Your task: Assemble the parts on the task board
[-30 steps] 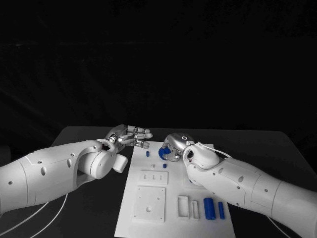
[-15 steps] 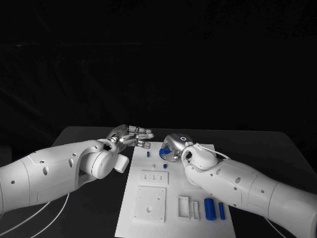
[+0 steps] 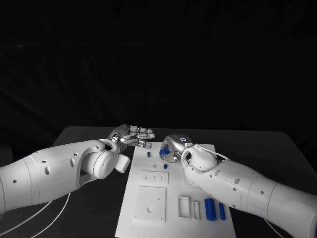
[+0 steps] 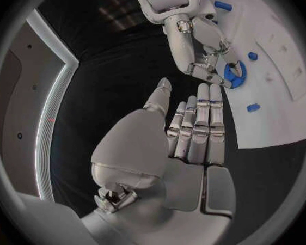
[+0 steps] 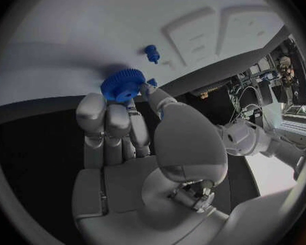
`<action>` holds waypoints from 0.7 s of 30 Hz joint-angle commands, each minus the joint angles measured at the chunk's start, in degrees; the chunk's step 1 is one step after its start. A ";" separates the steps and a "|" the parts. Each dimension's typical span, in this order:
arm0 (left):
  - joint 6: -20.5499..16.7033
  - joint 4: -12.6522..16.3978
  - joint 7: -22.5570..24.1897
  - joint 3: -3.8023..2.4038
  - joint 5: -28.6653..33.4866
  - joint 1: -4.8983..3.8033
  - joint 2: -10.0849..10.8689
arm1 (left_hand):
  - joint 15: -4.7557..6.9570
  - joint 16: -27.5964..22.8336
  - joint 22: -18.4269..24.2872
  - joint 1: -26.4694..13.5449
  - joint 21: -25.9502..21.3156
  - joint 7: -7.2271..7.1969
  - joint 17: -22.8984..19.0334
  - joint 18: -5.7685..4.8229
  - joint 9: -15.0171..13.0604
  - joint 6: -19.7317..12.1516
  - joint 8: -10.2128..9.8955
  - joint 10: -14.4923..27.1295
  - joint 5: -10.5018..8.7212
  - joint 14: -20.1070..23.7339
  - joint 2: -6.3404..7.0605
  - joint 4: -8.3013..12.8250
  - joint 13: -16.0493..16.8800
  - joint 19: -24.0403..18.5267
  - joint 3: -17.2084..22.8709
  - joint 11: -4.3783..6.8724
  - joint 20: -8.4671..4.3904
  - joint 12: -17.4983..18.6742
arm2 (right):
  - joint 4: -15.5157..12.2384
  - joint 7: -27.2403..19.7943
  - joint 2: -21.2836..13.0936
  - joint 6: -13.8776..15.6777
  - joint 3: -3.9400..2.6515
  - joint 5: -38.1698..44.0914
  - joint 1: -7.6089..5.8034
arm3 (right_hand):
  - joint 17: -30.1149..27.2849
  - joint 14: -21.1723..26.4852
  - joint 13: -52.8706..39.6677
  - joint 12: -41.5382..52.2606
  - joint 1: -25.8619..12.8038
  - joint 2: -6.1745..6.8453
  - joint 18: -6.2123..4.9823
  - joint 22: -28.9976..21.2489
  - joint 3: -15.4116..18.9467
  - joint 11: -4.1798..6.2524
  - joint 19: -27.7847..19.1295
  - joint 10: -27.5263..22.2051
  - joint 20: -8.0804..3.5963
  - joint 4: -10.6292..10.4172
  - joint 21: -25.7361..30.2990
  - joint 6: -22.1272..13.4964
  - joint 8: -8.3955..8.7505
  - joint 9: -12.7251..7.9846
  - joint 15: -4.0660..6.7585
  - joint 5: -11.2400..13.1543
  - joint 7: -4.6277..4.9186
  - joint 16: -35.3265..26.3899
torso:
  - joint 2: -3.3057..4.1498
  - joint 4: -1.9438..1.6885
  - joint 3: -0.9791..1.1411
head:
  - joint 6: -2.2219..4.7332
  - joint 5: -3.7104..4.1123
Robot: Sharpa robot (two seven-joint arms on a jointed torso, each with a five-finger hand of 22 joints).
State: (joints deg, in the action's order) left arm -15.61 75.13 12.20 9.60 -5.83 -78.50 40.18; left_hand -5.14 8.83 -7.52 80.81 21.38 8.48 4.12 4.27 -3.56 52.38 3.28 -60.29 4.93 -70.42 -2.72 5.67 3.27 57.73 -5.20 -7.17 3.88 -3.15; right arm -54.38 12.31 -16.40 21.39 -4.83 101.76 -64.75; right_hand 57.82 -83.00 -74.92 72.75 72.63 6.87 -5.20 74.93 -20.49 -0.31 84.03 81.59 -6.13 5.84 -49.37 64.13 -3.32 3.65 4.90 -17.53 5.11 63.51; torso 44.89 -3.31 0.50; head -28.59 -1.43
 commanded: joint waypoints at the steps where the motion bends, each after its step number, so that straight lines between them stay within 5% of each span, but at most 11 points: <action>1: 0.43 0.07 0.36 -0.05 -0.15 -0.04 -0.10 | 0.20 -0.29 -0.04 0.00 0.31 0.01 -0.08 -0.38 0.06 -0.36 0.14 0.39 0.33 0.34 0.24 0.31 0.09 -0.42 0.03 -0.06 0.13 -0.33 | 0.24 -0.40 -0.06 -0.71 0.10 0.19 0.20 | -0.08 0.10 -5.24 -0.25 0.06 0.56 0.69 3.98 0.10 0.23 3.41 -0.14 -0.18 -0.26 0.39 -0.13 -0.20 -0.07 0.23 -0.04 0.09 -0.39 | 0.00 0.03 0.01 | -0.07 -0.04; 7: 0.44 0.07 0.33 -0.05 -0.15 -0.04 -0.08 | 0.18 -0.27 0.02 -0.05 0.31 0.08 -0.07 -0.37 0.08 -0.68 0.11 0.43 0.30 0.34 0.27 0.27 0.09 -0.40 0.06 -0.09 0.14 -0.34 | 0.52 -1.57 -0.04 0.10 0.10 -0.92 0.21 | -1.72 0.25 -2.21 -4.75 -0.16 0.38 0.52 2.95 0.30 0.47 3.24 -2.33 -0.17 0.25 2.98 -0.21 -0.18 -0.07 0.26 0.15 0.06 -2.27 | -0.02 0.08 0.03 | -0.03 -0.10; 14: 0.42 0.08 0.29 -0.05 -0.15 -0.04 -0.05 | 0.18 -0.27 0.02 -0.05 0.31 0.08 -0.07 -0.37 0.08 -0.68 0.11 0.43 0.30 0.34 0.27 0.27 0.09 -0.40 0.06 -0.09 0.14 -0.34 | 1.07 -2.87 0.01 0.68 0.11 -2.36 0.21 | -3.25 0.40 19.35 -28.87 -0.68 -0.10 0.47 1.87 0.97 1.53 3.15 -10.13 -0.43 1.86 5.85 0.08 -0.22 -0.03 0.49 0.20 -0.21 -4.37 | 0.00 0.03 0.04 | 0.01 -0.13; 21: 0.43 0.05 0.28 -0.05 -0.15 -0.04 -0.05 | 0.18 -0.27 0.02 -0.05 0.31 0.08 -0.07 -0.37 0.08 -0.68 0.11 0.43 0.30 0.34 0.27 0.27 0.09 -0.40 0.06 -0.09 0.14 -0.34 | 1.47 -3.35 0.06 0.73 0.12 -3.13 0.21 | -3.87 0.34 38.35 -43.61 -1.37 -0.03 -0.04 1.15 1.40 1.87 3.16 -8.77 -0.43 2.94 7.19 -1.15 -0.23 -0.02 0.48 -0.13 -0.16 -5.23 | 0.00 0.07 0.08 | -0.05 -0.17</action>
State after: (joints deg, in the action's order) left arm -15.61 75.12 12.19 9.60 -5.84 -78.50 40.22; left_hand -5.14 8.83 -7.51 80.80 21.38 8.58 4.12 4.27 -3.56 51.88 3.28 -60.29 4.93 -70.42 -2.72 5.67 3.26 57.73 -5.20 -7.18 3.88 -3.15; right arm -53.08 9.79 -16.36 22.37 -4.81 99.40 -64.69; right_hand 53.99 -82.75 -37.33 29.73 71.71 6.85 -4.86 74.92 -19.03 1.58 84.03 72.36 -6.13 8.63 -42.50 63.29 -3.31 3.61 5.09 -17.53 4.94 58.45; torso 44.88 -3.25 0.54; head -28.58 -1.57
